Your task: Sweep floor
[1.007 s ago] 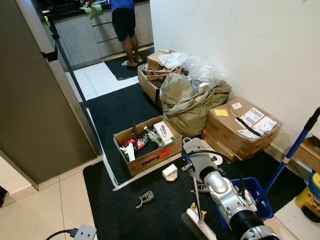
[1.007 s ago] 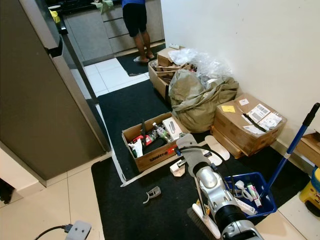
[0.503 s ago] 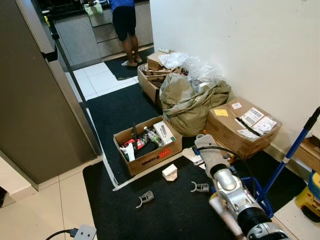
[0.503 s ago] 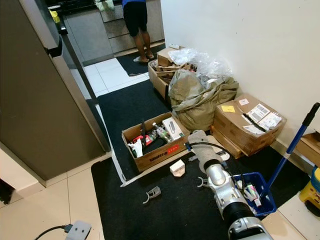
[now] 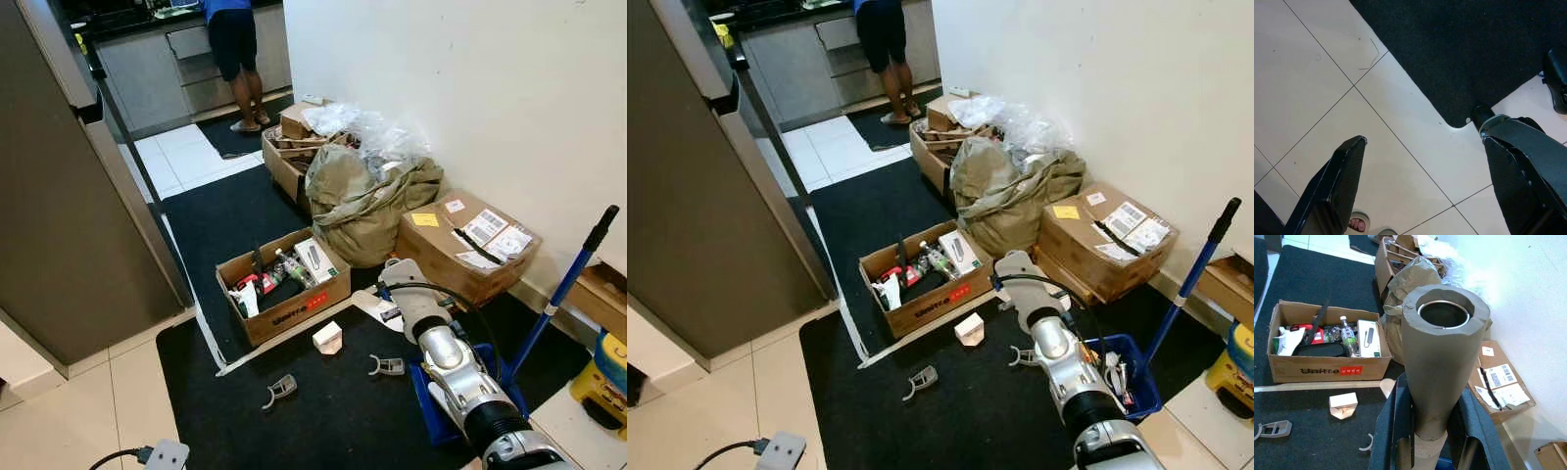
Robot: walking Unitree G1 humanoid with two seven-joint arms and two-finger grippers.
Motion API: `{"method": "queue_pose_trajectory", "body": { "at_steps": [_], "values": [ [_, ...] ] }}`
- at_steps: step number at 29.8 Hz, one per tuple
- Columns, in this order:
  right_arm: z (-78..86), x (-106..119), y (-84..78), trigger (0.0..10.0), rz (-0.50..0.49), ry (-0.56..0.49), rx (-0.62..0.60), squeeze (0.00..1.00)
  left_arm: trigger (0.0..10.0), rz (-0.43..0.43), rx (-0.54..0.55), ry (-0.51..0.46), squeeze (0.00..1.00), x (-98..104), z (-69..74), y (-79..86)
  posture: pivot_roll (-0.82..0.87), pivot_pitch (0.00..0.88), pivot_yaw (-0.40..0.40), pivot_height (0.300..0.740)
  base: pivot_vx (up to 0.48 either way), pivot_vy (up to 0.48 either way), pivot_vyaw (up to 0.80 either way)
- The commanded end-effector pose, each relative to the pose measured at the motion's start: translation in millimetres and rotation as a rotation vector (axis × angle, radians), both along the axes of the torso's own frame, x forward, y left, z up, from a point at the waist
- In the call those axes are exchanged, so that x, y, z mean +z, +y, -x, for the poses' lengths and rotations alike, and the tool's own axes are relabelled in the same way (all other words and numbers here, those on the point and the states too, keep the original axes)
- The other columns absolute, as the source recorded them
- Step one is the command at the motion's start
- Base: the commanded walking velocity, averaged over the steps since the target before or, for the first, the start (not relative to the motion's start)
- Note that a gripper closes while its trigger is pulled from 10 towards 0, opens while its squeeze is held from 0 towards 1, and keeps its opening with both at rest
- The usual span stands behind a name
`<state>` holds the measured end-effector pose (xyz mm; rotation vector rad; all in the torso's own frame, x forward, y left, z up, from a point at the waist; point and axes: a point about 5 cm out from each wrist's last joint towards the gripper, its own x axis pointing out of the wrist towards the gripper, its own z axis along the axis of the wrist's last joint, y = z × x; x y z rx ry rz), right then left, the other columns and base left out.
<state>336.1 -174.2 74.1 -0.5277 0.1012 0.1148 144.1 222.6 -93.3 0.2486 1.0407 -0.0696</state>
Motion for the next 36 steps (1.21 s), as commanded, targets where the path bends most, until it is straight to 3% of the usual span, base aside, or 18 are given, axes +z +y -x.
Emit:
{"method": "queue_pose_trajectory", "body": {
  "at_steps": [1, 14, 25, 29, 36],
  "values": [
    [-2.5, 6, 4.3, 10.0, -0.005, -0.035, 0.024, 0.00, 10.0, -0.010, -0.002, 0.019, 0.00, 0, 3.4, 4.4, -0.02, 0.014, 0.085, 0.740, 0.000, 0.000, 0.00],
    [-5.6, 10, -1.3, 10.0, 0.004, -0.016, 0.002, 0.00, 10.0, -0.006, -0.008, 0.022, 0.00, 0, 2.8, 5.0, -0.02, 0.021, 0.093, 0.740, 0.000, 0.000, 0.00],
    [-11.9, 31, 19.2, 10.0, -0.088, -0.001, 0.139, 0.00, 10.0, -0.007, -0.009, 0.023, 0.00, 0, 2.7, 5.8, -0.02, 0.021, 0.097, 0.740, 0.000, 0.000, 0.00],
    [-10.6, 38, 34.5, 10.0, -0.124, 0.039, 0.256, 0.00, 10.0, -0.005, -0.010, 0.025, 0.00, 0, 2.6, 5.8, -0.02, 0.021, 0.097, 0.740, 0.000, 0.000, 0.00],
    [-10.4, 41, 39.4, 10.0, -0.156, 0.077, 0.262, 0.00, 10.0, -0.002, -0.004, 0.025, 0.00, 0, 2.7, 5.5, -0.02, 0.020, 0.096, 0.740, 0.000, 0.000, 0.00]
  ]
}}
